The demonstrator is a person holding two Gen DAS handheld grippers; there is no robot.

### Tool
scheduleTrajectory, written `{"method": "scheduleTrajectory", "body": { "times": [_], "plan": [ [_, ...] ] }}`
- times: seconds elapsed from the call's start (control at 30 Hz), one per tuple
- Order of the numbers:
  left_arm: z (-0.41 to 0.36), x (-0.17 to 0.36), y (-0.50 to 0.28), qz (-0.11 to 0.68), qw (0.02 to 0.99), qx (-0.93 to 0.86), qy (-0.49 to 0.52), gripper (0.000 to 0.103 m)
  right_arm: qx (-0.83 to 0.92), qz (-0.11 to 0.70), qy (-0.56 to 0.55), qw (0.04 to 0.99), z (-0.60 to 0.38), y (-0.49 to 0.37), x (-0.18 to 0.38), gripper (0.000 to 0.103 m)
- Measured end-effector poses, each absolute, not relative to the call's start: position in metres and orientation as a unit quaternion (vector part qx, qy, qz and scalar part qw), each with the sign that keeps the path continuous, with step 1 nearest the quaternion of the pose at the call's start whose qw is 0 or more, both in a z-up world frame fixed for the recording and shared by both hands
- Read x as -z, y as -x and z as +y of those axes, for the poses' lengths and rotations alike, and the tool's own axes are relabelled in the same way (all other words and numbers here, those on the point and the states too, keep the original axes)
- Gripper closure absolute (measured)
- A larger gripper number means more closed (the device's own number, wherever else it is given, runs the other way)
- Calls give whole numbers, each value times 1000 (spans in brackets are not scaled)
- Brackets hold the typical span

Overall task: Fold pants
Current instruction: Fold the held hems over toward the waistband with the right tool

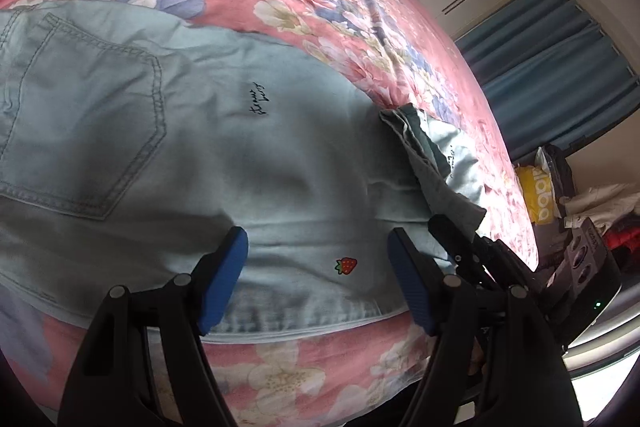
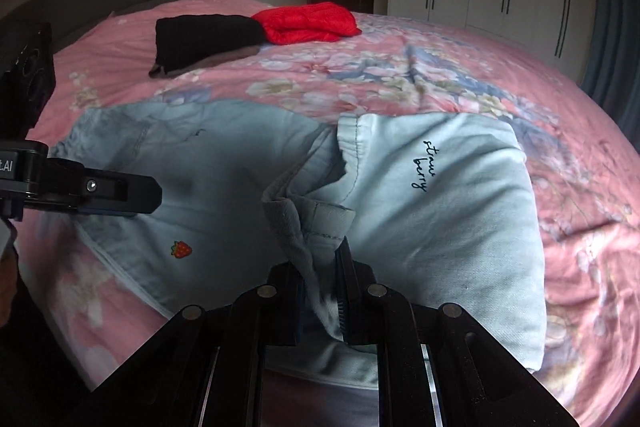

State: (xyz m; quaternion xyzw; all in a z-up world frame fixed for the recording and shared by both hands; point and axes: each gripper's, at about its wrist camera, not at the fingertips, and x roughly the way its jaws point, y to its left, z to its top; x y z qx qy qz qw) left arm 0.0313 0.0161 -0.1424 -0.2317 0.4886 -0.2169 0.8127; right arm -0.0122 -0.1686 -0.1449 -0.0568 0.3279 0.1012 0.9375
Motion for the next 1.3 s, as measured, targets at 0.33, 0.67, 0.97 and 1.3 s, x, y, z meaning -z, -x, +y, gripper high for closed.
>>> {"method": "scheduleTrajectory", "body": {
  "times": [0.33,0.67,0.97,1.3],
  "plan": [
    [37,141,-24,478,814,201,261,31,-172,271,99,942,-98,18,112,88],
    [50,136,-23,470,823,180,264,31,-204,346,92,911,-76,13,160,79],
    [23,109,-39,444,832,221,248,31,-286,342,-56,894,-156,38,118,60],
    [-69,133,-71,485,823,251,155,86,-136,351,-86,922,-229,24,123,69]
  ]
}}
